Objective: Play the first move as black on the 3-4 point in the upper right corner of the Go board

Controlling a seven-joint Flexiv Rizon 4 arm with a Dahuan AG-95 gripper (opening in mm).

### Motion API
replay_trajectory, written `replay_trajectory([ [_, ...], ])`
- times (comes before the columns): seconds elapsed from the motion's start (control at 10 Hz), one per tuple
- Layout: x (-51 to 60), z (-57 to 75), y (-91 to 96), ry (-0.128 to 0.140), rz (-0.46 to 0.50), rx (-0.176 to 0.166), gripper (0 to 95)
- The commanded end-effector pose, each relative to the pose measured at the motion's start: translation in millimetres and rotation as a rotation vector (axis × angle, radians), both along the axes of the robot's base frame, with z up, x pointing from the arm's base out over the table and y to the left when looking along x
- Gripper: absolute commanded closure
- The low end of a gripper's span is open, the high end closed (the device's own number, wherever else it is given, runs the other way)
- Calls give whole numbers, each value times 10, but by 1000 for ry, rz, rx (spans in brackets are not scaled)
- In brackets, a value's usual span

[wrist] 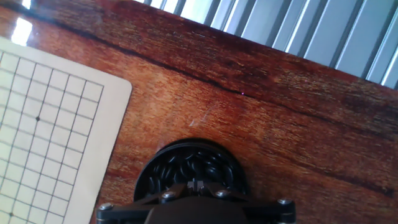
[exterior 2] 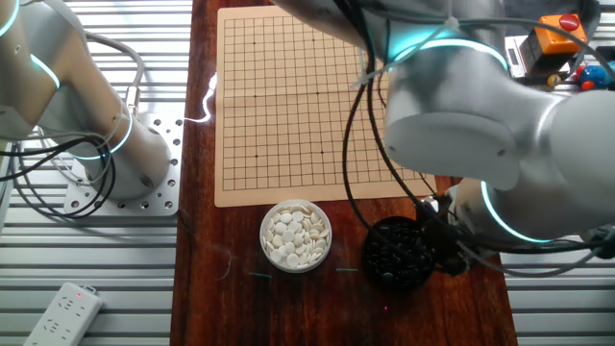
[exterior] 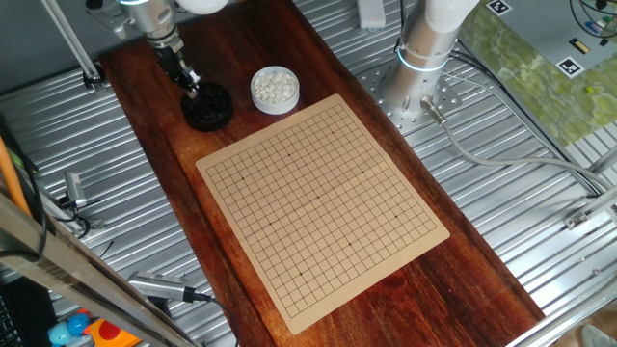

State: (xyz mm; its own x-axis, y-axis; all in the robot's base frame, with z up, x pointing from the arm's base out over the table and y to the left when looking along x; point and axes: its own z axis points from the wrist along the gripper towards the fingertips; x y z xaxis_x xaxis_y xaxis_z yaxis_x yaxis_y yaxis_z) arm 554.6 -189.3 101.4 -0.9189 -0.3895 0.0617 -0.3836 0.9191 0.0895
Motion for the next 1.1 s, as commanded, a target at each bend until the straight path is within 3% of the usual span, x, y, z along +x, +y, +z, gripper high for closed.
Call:
replay_trajectory([
  [0.1, -15, 4, 7, 11, -16, -32, 950],
  [0.3, -15, 4, 7, 24, -30, -49, 950],
  [1.1, -6, -6, -1, 34, 20, -40, 950],
])
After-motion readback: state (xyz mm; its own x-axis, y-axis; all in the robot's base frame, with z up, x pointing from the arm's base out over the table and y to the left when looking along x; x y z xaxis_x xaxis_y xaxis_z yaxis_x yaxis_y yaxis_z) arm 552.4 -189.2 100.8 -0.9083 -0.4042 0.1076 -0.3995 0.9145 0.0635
